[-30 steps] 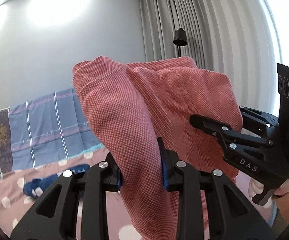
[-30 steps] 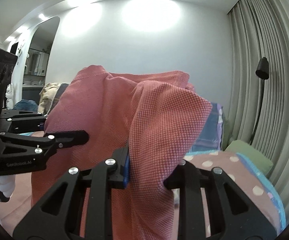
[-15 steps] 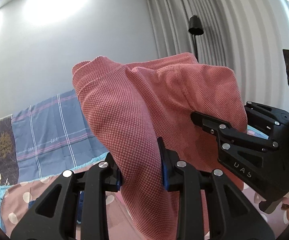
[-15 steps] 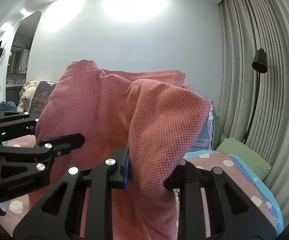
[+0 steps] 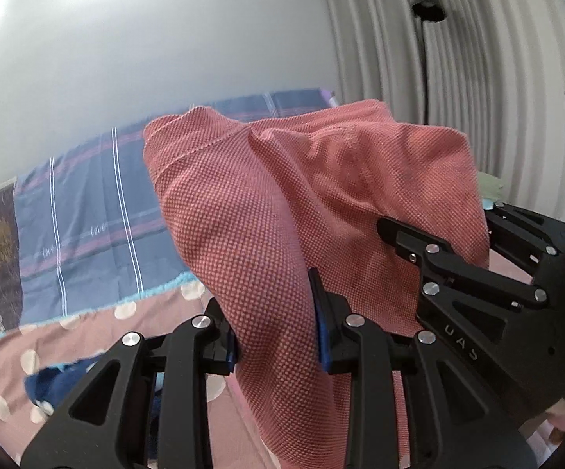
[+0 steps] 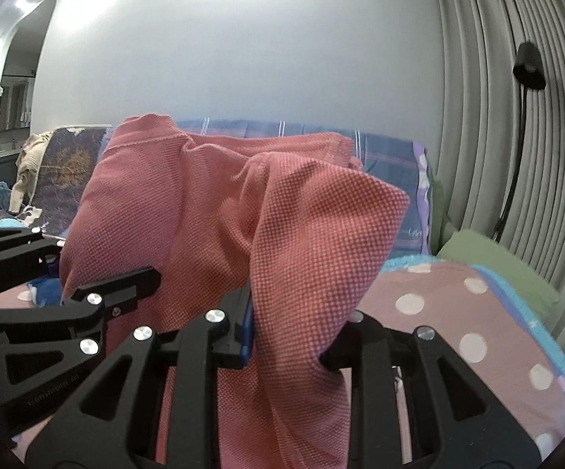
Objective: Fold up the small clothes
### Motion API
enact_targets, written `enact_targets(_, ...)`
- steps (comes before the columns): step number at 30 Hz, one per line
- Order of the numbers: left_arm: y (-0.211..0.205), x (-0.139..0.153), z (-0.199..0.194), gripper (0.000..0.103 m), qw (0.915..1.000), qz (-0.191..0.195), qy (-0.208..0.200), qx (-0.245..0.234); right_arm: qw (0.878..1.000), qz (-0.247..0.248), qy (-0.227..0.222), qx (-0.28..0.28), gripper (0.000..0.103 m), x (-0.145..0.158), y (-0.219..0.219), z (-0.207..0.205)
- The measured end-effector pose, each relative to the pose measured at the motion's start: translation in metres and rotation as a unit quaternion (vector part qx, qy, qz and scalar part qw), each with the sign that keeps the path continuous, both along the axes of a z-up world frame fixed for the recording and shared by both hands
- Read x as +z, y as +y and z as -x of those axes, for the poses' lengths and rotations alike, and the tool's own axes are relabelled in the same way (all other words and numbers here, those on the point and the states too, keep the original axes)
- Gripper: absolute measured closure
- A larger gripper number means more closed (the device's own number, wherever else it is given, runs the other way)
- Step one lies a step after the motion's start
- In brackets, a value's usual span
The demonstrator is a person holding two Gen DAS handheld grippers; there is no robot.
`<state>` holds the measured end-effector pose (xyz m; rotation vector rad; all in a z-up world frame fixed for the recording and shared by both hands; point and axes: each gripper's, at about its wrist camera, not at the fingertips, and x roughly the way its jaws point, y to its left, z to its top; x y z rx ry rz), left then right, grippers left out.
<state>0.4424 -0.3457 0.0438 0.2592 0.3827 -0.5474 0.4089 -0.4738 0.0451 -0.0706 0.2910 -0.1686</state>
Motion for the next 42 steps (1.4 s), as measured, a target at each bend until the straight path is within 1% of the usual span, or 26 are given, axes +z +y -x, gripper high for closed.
enact_targets(1, -0.002, -0.014, -0.014, 0.067, 0.9999, -0.005, 0.004, 0.011, 1.000, 0.002, 0.002, -0.001, 0.076, -0.008, 0.000, -0.009)
enact_targets(2, -0.004, -0.027, -0.025, 0.063, 0.9997, -0.016, 0.003, 0.021, 1.000, 0.009, 0.003, -0.004, 0.072, -0.020, -0.001, -0.022)
enact_targets(3, -0.007, -0.036, -0.033, 0.055, 0.9992, -0.029, 0.003, 0.027, 1.000, 0.016, 0.009, -0.018, 0.066, -0.031, -0.002, -0.032)
enact_targets(4, -0.011, -0.057, -0.046, 0.050, 0.9971, -0.062, 0.010, 0.042, 0.999, 0.022, 0.019, -0.037, 0.052, -0.042, -0.004, -0.042)
enact_targets(5, -0.013, -0.075, -0.056, 0.049, 0.9946, -0.086, 0.022, 0.054, 0.998, 0.021, 0.030, -0.056, 0.050, -0.053, -0.007, -0.049)
enact_targets(7, -0.015, -0.118, -0.073, 0.048, 0.9870, -0.133, 0.052, 0.074, 0.994, -0.008, 0.069, -0.085, 0.050, -0.085, -0.021, -0.065)
enact_targets(8, -0.013, -0.134, -0.075, 0.048, 0.9857, -0.139, 0.043, 0.084, 0.990, -0.029, 0.096, -0.096, 0.051, -0.107, -0.030, -0.072)
enact_targets(9, -0.009, -0.139, -0.075, 0.048, 0.9863, -0.132, 0.036, 0.091, 0.987, -0.036, 0.117, -0.103, 0.051, -0.122, -0.035, -0.076)
enact_targets(10, -0.001, -0.143, -0.075, 0.045, 0.9913, -0.093, 0.040, 0.084, 0.984, -0.041, 0.143, -0.102, 0.051, -0.142, -0.039, -0.081)
enact_targets(11, 0.002, -0.145, -0.075, 0.044, 0.9931, -0.074, 0.051, 0.075, 0.982, -0.047, 0.154, -0.099, 0.051, -0.159, -0.041, -0.081)
enact_targets(13, 0.005, -0.149, -0.074, 0.043, 0.9943, -0.051, 0.065, 0.067, 0.983, -0.054, 0.138, -0.109, 0.049, -0.167, -0.045, -0.074)
enact_targets(19, 0.006, -0.153, -0.074, 0.043, 0.9942, -0.037, 0.073, 0.070, 0.981, -0.039, 0.148, -0.117, 0.049, -0.170, -0.037, -0.075)
enact_targets(21, 0.005, -0.152, -0.074, 0.043, 0.9938, -0.047, 0.069, 0.073, 0.981, -0.035, 0.148, -0.122, 0.049, -0.171, -0.039, -0.075)
enact_targets(24, 0.005, -0.141, -0.058, 0.042, 0.9936, -0.073, 0.042, 0.075, 0.978, -0.025, 0.158, -0.135, 0.049, -0.165, -0.035, -0.069)
enact_targets(26, 0.017, -0.129, -0.039, 0.038, 0.9960, -0.057, 0.034, 0.059, 0.978, -0.001, 0.158, -0.135, 0.049, -0.151, -0.023, -0.050)
enact_targets(27, 0.027, -0.124, -0.028, 0.026, 0.9976, -0.041, 0.038, 0.041, 0.980, 0.003, 0.153, -0.130, 0.049, -0.146, -0.018, -0.039)
enact_targets(28, 0.039, -0.119, -0.015, 0.020, 0.9985, -0.023, 0.047, 0.018, 0.982, 0.005, 0.144, -0.120, 0.049, -0.139, -0.011, -0.022)
enact_targets(29, 0.052, -0.114, 0.001, 0.019, 0.9986, -0.008, 0.052, 0.000, 0.985, 0.005, 0.135, -0.108, 0.045, -0.134, -0.005, -0.005)
enact_targets(30, 0.061, -0.112, 0.013, 0.019, 0.9986, -0.001, 0.052, -0.006, 0.987, 0.005, 0.124, -0.097, 0.040, -0.129, 0.003, 0.020)
enact_targets(31, 0.070, -0.110, 0.026, 0.017, 0.9985, 0.006, 0.053, -0.009, 0.988, 0.004, 0.120, -0.094, 0.027, -0.127, 0.009, 0.038)
enact_targets(32, 0.080, -0.108, 0.040, 0.016, 0.9983, 0.016, 0.055, -0.010, 0.989, -0.001, 0.118, -0.092, 0.019, -0.124, 0.014, 0.057)
enact_targets(35, 0.110, -0.097, 0.087, 0.003, 0.9973, 0.050, 0.054, 0.004, 0.990, -0.036, 0.112, -0.078, 0.009, -0.118, 0.030, 0.117)
enact_targets(37, 0.131, -0.085, 0.126, 0.001, 0.9968, 0.073, 0.028, 0.015, 0.992, -0.042, 0.081, -0.090, 0.002, -0.109, 0.045, 0.160)
enact_targets(38, 0.139, -0.081, 0.145, 0.001, 0.9965, 0.080, 0.015, 0.019, 0.993, -0.041, 0.055, -0.096, 0.002, -0.102, 0.055, 0.188)
enact_targets(40, 0.149, -0.074, 0.176, 0.001, 0.9965, 0.073, 0.002, 0.040, 0.995, -0.035, 0.043, -0.083, 0.002, -0.093, 0.073, 0.219)
enact_targets(42, 0.154, -0.066, 0.202, 0.001, 0.9966, 0.053, -0.005, 0.063, 0.996, -0.037, 0.050, -0.067, 0.002, -0.083, 0.092, 0.249)
